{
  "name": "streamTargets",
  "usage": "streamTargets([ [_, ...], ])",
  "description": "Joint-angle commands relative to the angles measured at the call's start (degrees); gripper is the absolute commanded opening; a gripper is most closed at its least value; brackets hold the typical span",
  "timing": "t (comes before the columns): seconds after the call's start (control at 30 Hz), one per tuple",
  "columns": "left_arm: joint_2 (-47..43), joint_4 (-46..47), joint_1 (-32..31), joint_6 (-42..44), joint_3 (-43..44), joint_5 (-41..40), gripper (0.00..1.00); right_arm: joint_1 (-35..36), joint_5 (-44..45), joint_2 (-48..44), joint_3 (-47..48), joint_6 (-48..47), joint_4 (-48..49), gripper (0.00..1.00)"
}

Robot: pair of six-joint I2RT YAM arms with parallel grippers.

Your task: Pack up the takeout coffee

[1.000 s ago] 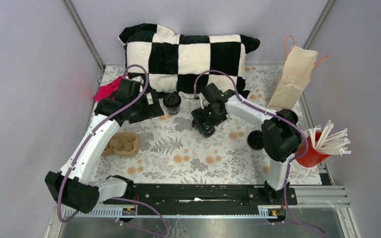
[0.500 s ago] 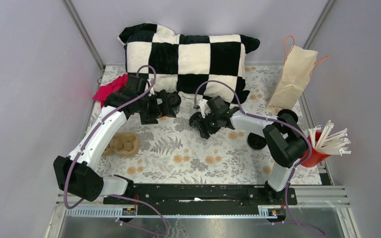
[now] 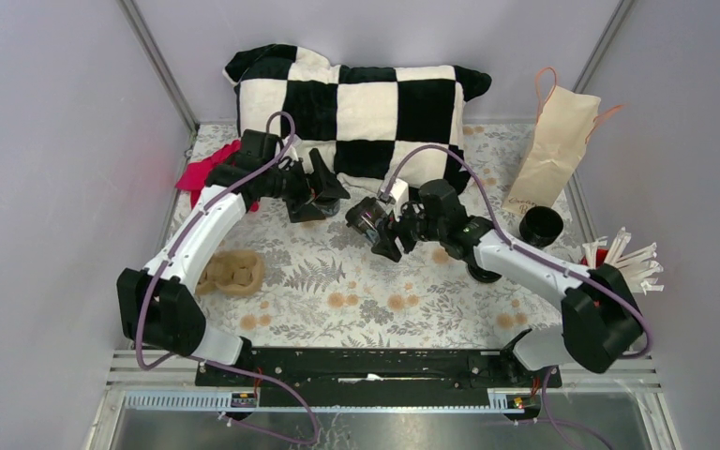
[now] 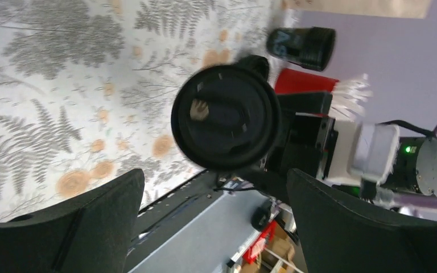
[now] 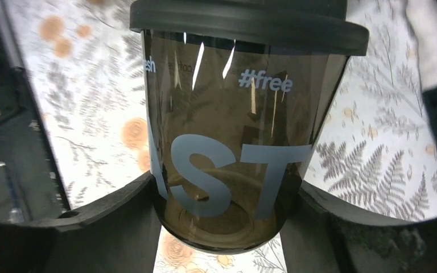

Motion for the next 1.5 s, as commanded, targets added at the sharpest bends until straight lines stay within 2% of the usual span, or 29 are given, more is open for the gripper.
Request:
streamTargets([
  [0.0,2.01,10.5,0.17,-5.24,-0.2,11.19,0.99,0.91,-9.39,-5.09,0.55,1.84,3.06,0.59],
  [0.2,3.61,10.27,0.12,-3.28,0.15,14.31,0.99,1.2,-13.44,-5.38,2.88,1.36,0.9,0.58],
  [0.37,3.99,7.25,-0.37,0.1,1.46,15.56,0.94,1.22,-13.84,-4.98,3.78,-0.24,-0.77,0.57],
  [0.43,3.72,5.31,-0.79,1.16,1.02,14.91,0.99,1.22,-13.79,-5.0,3.85,-0.6,-0.85,0.57],
  [0.63,3.71,2.53,-2.99,3.38,0.58,14.07,0.99,1.26,-14.58,-4.36,4.31,-0.64,-0.8,0.56],
  [0.87,3.19,3.1,-4.31,3.3,0.52,13.83,0.84,1.26,-14.57,-3.87,4.05,-1.14,-0.86,0.56],
  [0.97,2.96,3.07,-4.4,2.86,0.01,14.12,0.81,1.22,-14.11,-4.11,3.58,-1.33,-0.86,0.55],
  [1.13,2.94,3.06,-5.8,3.02,-0.13,14.64,0.89,1.22,-13.9,-4.04,3.25,-1.42,-0.86,0.56],
  [1.27,3.2,3.09,-6.42,2.71,-0.13,13.87,0.74,1.24,-13.28,-4.12,3.42,-1.46,-0.86,0.57],
  [1.47,3.17,1.99,-6.42,2.21,1.25,10.26,0.61,1.3,-10.91,-4.74,2.21,-0.24,-0.2,0.65],
])
